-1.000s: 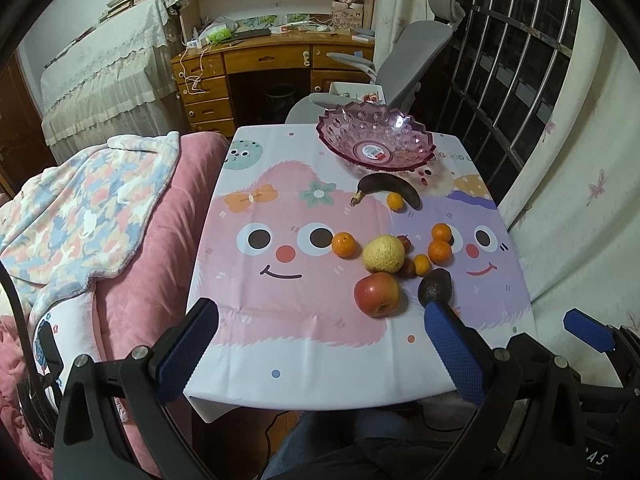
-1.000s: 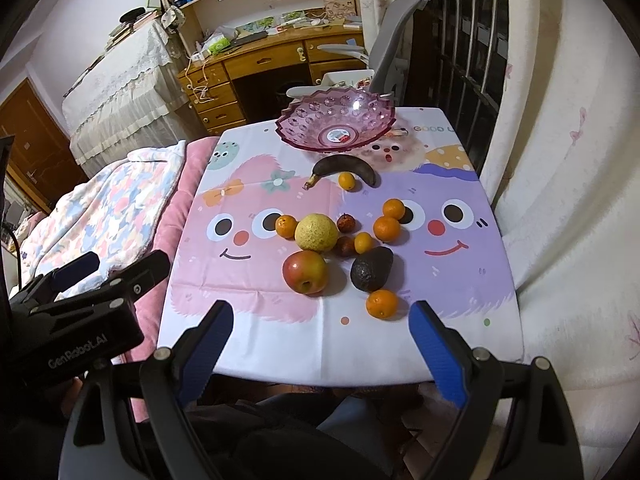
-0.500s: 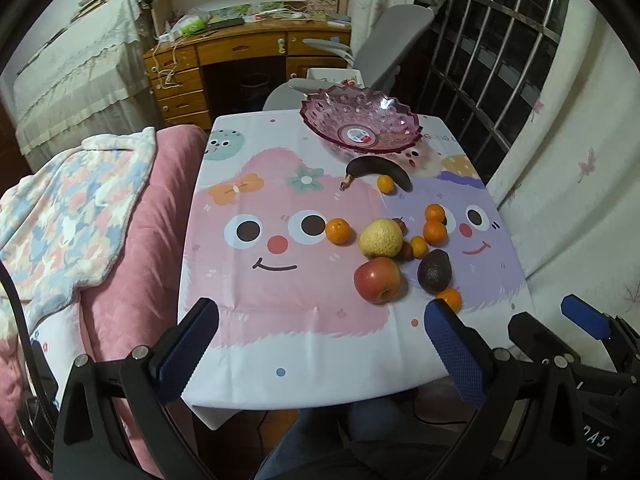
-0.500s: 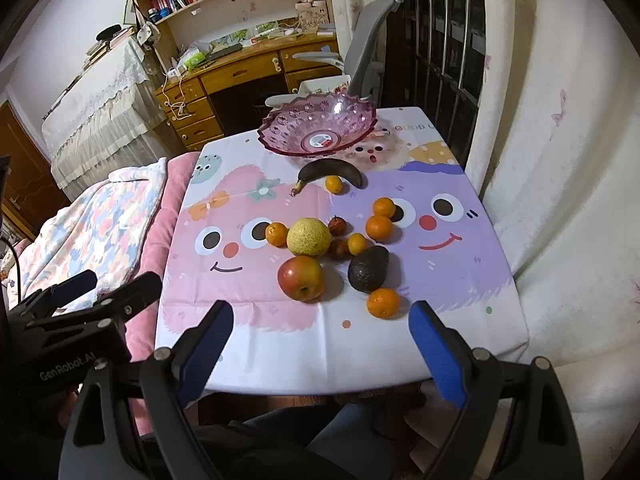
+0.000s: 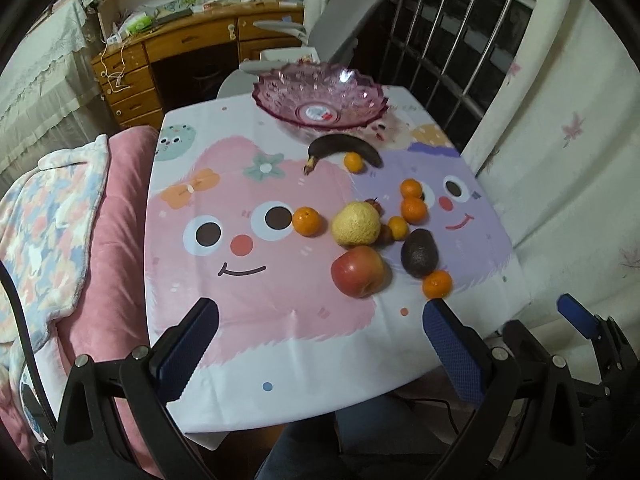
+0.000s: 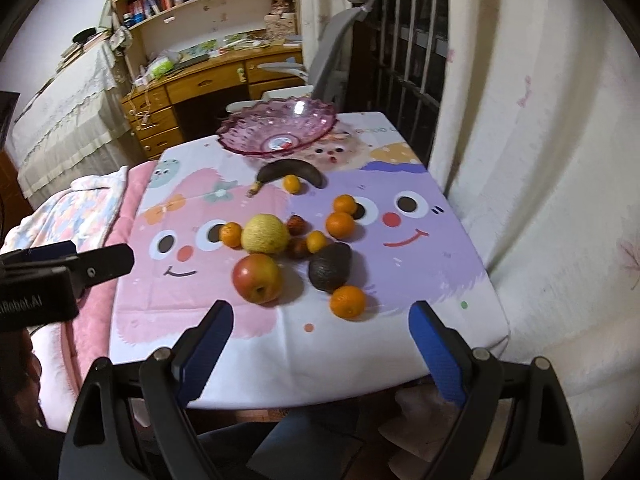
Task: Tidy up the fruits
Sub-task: 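Grasp the red apple with the left tool while the right tool grasps an orange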
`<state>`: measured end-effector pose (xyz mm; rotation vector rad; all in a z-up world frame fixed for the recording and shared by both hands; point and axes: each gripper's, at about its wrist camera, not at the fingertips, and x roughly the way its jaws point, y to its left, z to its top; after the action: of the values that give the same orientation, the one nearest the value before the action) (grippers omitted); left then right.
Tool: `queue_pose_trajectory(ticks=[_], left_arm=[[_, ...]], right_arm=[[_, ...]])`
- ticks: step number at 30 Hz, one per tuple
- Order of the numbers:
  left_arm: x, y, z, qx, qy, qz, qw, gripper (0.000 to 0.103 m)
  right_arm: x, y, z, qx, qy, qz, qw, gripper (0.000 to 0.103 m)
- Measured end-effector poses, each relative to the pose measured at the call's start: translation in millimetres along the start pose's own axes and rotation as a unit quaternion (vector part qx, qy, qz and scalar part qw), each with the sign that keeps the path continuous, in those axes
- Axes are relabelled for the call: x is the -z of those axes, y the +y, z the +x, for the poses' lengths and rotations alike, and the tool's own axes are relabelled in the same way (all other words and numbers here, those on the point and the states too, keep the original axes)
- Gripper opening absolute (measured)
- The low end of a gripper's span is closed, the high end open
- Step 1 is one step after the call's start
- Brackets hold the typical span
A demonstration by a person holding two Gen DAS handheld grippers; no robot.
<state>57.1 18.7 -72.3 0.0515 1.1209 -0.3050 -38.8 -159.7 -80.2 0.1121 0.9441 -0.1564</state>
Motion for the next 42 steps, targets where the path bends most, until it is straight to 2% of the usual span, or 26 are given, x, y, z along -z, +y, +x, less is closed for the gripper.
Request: queue_pose_trajectory(ticks=[5, 8, 10, 13, 19, 21, 25, 29, 36, 38, 42], left_arm=[[-6, -4, 33, 0.004, 0.034, 0.002, 0.9994, 0.101], [-12, -7, 64, -0.003, 0.07, 0.006, 0.9975, 0.101], [-14, -9, 83, 0.006, 0.096, 0.003, 0.9953, 0.101], [-16, -11, 115, 0.016, 0.135, -0.009, 0.9906, 0.101], [-16, -17, 171, 0.039, 0.215, -0.043, 0.975, 0.101], [-17, -18, 186, 0.037, 0.231, -0.056, 0.9706, 0.101], [-18, -17, 209, 0.036, 0.254, -0.086, 0.9627, 0.101], [-19, -15, 225, 0.032, 0.274, -0.116, 0.9541, 0.101], [-26, -16, 244, 0.032, 0.291, -0.149, 0.9446, 0.101], [-29, -15, 252, 0.033, 0.297, -0.161, 0.9405, 0.096], [-28, -12, 258, 0.041, 0.31, -0.183, 0.9322, 0.085]], right_arm=[[12, -13, 19, 0.015, -0.004, 0.007, 1.0, 0.09], [19, -18, 37, 0.019, -0.008, -0.007, 1.0, 0.09], [21, -20, 51, 0.014, 0.0, -0.014, 1.0, 0.09], [25, -21, 70, -0.001, 0.002, -0.029, 1.0, 0.09], [29, -18, 121, -0.013, 0.045, -0.077, 0.996, 0.09], [30, -16, 136, -0.021, 0.062, -0.097, 0.993, 0.086], [33, -14, 163, -0.025, 0.085, -0.139, 0.986, 0.083], [35, -14, 183, -0.045, 0.099, -0.169, 0.98, 0.073], [33, -23, 196, -0.078, 0.09, -0.205, 0.971, 0.072], [32, -25, 199, -0.086, 0.089, -0.207, 0.97, 0.07], [28, -28, 205, -0.096, 0.091, -0.214, 0.968, 0.055]])
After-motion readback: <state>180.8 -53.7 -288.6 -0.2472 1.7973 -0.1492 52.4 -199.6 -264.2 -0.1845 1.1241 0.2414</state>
